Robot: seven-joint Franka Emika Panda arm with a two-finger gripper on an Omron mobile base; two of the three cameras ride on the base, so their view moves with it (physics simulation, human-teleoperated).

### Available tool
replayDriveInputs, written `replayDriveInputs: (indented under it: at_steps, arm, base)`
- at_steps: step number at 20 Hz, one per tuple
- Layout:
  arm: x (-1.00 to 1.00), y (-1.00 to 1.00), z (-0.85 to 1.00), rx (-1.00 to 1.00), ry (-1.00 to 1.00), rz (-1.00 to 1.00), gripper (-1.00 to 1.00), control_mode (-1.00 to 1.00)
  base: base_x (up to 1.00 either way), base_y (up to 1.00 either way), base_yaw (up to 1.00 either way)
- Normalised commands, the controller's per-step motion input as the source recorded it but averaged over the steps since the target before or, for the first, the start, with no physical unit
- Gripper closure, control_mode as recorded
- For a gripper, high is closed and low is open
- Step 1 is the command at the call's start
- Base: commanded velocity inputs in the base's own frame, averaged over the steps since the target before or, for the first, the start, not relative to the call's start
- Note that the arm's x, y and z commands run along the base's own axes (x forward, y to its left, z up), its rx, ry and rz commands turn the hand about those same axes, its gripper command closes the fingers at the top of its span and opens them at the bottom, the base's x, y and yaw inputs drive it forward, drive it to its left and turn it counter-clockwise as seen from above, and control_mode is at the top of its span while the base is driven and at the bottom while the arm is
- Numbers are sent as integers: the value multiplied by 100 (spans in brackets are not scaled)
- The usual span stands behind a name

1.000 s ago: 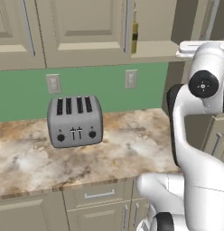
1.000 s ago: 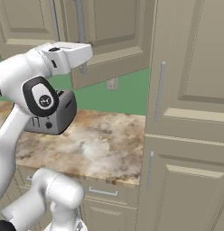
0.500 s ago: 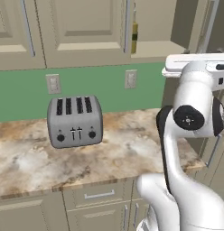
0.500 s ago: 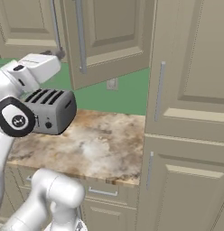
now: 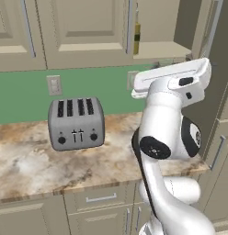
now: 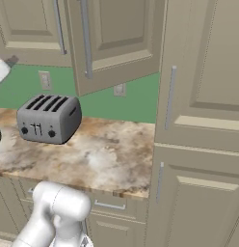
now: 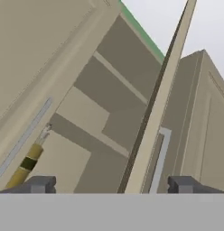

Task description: Move the shaker and oil and vinegar bottle from the cabinet to the dining counter.

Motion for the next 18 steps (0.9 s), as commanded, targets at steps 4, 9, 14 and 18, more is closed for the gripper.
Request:
replayDriveInputs:
  at_steps: [4, 9, 14, 18]
  arm:
    - [40, 67, -1, -22, 23, -27, -100, -100]
    - [63, 14, -20, -26, 31, -21, -100, -100]
    - [34, -18, -44, -14, 18, -12, -100, -100]
    - [84, -38, -22, -10, 23, -6, -100, -100]
  base:
    - [0, 0, 0]
    - [0, 0, 0]
    - [0, 0, 0]
    - [0, 0, 0]
